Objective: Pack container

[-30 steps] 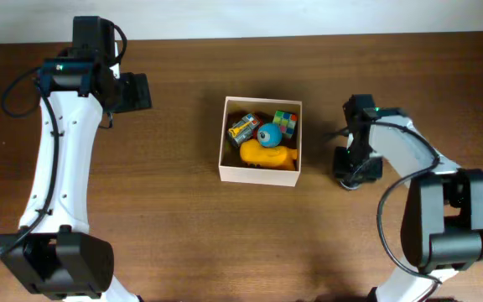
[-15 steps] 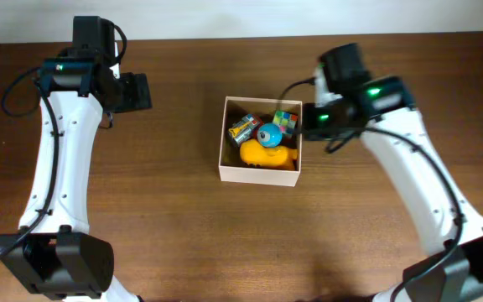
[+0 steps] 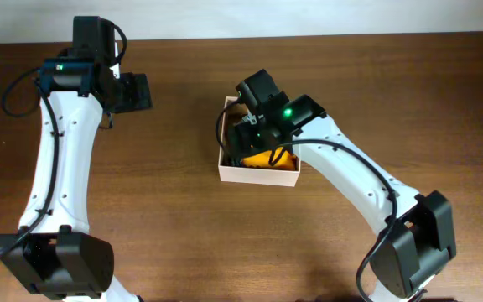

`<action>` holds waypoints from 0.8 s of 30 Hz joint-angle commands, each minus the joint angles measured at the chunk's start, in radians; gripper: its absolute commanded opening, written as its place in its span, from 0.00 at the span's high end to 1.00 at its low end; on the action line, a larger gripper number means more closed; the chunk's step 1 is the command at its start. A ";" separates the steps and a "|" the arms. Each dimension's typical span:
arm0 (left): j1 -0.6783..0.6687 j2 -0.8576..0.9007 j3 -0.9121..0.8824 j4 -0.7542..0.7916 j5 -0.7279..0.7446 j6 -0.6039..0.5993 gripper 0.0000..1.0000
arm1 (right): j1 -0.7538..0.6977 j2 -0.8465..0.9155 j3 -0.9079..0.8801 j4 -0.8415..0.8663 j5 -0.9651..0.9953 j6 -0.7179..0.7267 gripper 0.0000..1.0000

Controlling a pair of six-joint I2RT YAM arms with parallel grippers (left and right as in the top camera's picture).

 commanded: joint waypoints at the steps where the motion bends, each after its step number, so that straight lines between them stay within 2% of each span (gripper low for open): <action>1: 0.002 -0.009 0.011 0.000 0.003 -0.009 0.01 | 0.002 -0.083 0.093 -0.064 0.019 -0.009 0.02; 6: 0.002 -0.009 0.011 0.000 0.003 -0.009 0.01 | 0.002 -0.217 0.230 -0.200 0.019 -0.009 0.01; 12: 0.002 -0.009 0.011 0.000 0.003 -0.009 0.01 | 0.002 -0.360 0.258 -0.271 -0.038 -0.008 0.01; 16: 0.002 -0.009 0.011 0.000 0.003 -0.009 0.01 | -0.027 -0.430 0.258 -0.284 0.070 -0.013 0.01; 20: 0.002 -0.009 0.011 -0.001 0.003 -0.009 0.01 | -0.106 -0.580 0.258 -0.279 0.180 -0.014 0.01; 22: 0.002 -0.009 0.011 0.000 0.003 -0.009 0.01 | -0.133 -0.648 0.258 -0.279 0.211 -0.049 0.01; 24: 0.002 -0.009 0.011 0.000 0.003 -0.009 0.01 | -0.180 -0.717 0.256 -0.279 0.214 -0.153 0.01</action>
